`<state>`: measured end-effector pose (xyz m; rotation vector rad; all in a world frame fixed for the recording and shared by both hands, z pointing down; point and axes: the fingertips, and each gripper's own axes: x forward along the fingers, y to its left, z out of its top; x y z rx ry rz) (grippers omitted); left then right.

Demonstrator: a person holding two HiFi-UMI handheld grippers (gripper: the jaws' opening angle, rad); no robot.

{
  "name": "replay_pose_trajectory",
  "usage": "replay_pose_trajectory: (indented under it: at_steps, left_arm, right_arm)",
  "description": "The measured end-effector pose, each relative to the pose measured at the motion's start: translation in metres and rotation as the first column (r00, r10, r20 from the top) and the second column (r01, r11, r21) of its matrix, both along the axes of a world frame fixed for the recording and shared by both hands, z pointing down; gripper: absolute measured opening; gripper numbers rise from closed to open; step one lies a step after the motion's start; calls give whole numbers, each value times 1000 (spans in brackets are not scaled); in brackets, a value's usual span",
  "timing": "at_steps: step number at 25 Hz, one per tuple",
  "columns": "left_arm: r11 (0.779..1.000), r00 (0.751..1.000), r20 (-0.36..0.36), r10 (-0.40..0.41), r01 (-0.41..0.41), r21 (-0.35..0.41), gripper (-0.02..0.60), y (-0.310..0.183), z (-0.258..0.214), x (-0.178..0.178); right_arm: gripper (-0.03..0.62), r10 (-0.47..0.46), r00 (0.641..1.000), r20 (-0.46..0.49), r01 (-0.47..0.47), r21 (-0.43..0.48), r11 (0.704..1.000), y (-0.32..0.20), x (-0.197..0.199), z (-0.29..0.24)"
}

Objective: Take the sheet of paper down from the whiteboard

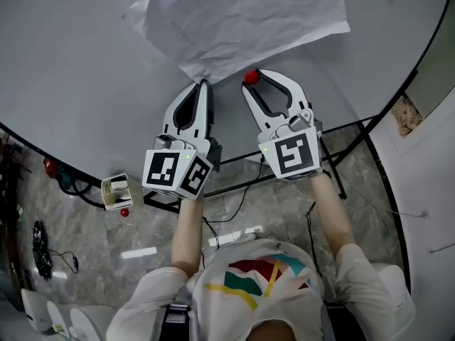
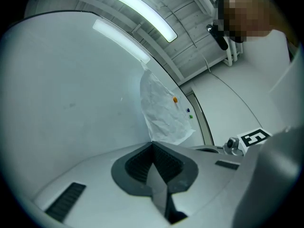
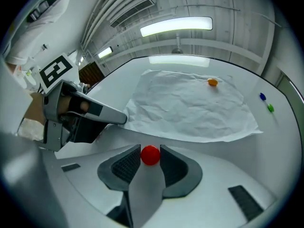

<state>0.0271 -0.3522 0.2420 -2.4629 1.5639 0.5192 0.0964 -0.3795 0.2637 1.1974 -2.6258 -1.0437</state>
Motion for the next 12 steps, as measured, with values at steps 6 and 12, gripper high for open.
replay_pose_trajectory:
  at_steps: [6,12]
  left_arm:
    - [1000,1000,0,2,-2,-1,46,0,2,1]
    - [1000,1000,-13,10,-10,-18,46,-1,5,1]
  right_arm:
    - [135,-48,997,62,44,62,997,22,14,-29]
    - [133,-30,974,226,-16,198,980,22,54,-141]
